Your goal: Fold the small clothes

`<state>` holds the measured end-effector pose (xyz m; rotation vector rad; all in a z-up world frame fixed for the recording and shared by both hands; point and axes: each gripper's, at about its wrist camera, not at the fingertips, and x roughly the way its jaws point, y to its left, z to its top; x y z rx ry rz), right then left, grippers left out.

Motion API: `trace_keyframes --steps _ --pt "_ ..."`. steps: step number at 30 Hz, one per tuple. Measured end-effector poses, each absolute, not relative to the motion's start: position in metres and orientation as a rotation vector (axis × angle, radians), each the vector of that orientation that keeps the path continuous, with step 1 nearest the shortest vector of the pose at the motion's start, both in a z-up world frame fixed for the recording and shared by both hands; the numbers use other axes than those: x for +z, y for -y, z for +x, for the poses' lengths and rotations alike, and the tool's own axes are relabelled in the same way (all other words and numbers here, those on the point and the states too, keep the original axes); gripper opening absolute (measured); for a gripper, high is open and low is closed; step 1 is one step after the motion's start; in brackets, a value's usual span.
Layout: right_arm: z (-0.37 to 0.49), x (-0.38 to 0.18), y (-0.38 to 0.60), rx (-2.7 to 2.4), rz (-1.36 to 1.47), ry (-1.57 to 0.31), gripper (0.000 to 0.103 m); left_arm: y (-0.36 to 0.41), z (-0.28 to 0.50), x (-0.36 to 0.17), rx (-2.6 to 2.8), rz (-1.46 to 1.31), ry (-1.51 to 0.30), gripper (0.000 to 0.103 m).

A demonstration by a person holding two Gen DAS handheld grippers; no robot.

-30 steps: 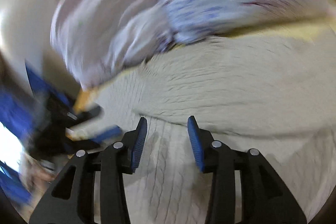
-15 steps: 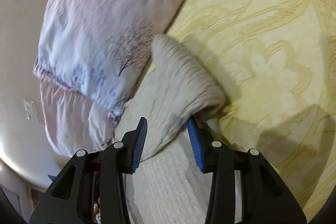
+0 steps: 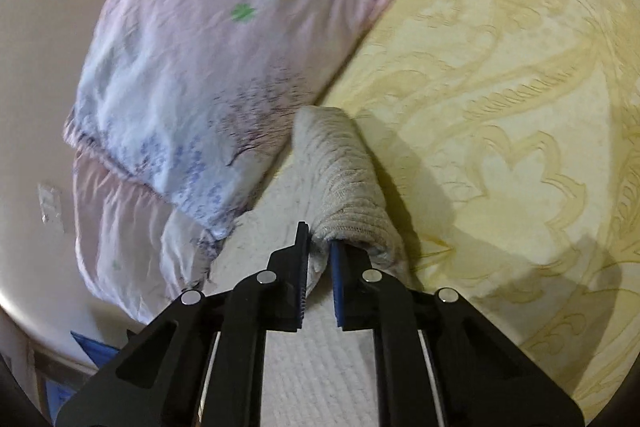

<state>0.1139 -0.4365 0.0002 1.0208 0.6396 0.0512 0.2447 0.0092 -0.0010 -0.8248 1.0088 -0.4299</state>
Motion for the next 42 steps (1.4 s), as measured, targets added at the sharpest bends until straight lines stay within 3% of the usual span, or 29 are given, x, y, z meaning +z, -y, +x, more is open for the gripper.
trace_keyframes --steps 7,16,18,20,22,25,27,34,42 --pt "0.124 -0.005 0.399 0.105 0.934 -0.733 0.007 -0.057 0.232 0.016 -0.349 -0.786 -0.914 0.007" --pt "0.121 -0.021 0.388 -0.002 0.844 -0.857 0.005 -0.065 0.223 -0.016 -0.291 -0.777 -1.022 0.008" --pt "0.116 -0.014 0.384 0.013 0.816 -0.876 0.010 -0.067 0.221 -0.017 -0.280 -0.776 -1.031 0.013" --pt "0.111 -0.005 0.377 0.041 0.785 -0.874 0.028 -0.069 0.219 -0.015 -0.274 -0.773 -1.029 0.028" --pt "0.108 0.010 0.365 0.090 0.733 -0.857 0.032 -0.070 0.217 -0.009 -0.275 -0.769 -1.016 0.045" --pt "0.116 0.026 0.343 0.131 0.644 -0.840 0.038 -0.074 0.212 0.001 -0.280 -0.753 -0.998 0.055" --pt "0.128 0.028 0.326 0.136 0.582 -0.847 0.048 -0.078 0.207 0.007 -0.288 -0.747 -0.990 0.057" --pt "0.163 0.008 0.281 0.158 0.437 -0.948 0.049 -0.127 0.172 0.028 -0.298 -0.750 -0.943 0.060" --pt "0.168 0.004 0.262 0.164 0.380 -0.957 0.070 -0.242 0.118 0.045 -0.113 -0.819 -0.815 0.058"
